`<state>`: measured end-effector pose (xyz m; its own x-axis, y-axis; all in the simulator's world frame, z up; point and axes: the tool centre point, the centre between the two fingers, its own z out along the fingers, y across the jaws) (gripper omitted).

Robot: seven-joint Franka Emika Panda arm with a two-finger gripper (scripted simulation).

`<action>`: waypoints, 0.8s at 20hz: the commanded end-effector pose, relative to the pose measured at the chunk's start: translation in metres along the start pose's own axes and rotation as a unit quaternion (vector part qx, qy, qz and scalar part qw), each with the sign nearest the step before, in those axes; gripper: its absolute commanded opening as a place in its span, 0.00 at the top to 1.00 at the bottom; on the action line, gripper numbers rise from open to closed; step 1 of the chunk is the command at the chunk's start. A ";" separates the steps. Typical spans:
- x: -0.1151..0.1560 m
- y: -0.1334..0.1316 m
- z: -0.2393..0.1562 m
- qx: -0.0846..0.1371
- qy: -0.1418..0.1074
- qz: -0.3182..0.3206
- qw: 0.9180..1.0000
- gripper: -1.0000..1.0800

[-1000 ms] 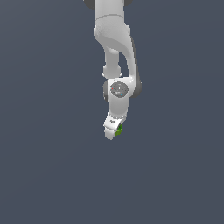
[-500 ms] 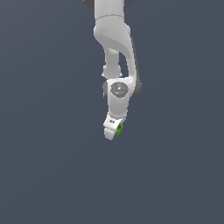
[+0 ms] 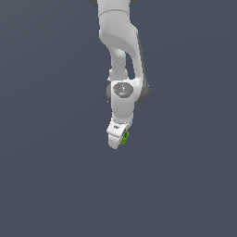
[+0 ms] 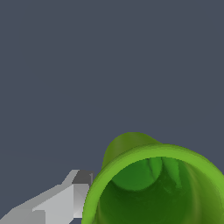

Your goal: Pick up the object and move it to a goal position.

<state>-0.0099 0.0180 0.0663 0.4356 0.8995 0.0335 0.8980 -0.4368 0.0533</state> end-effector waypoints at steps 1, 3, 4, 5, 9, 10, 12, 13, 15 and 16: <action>0.000 0.016 -0.017 -0.019 0.012 -0.005 1.000 1.00; 0.001 0.030 -0.033 -0.037 0.023 -0.011 0.999 1.00; 0.001 0.037 -0.043 -0.047 0.029 -0.014 0.998 1.00; 0.001 0.044 -0.052 -0.057 0.036 -0.017 0.998 1.00; -0.001 0.074 -0.096 -0.101 0.064 -0.030 0.992 1.00; -0.001 0.081 -0.108 -0.113 0.072 -0.033 0.990 1.00; -0.003 0.094 -0.131 -0.135 0.086 -0.040 0.986 1.00; -0.003 0.100 -0.143 -0.145 0.093 -0.043 0.984 1.00; -0.005 0.111 -0.165 -0.165 0.106 -0.049 0.979 1.00; -0.006 0.116 -0.175 -0.174 0.113 -0.052 0.977 1.00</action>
<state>0.0747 -0.0345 0.2291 0.3002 0.9299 0.2127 0.8551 -0.3611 0.3720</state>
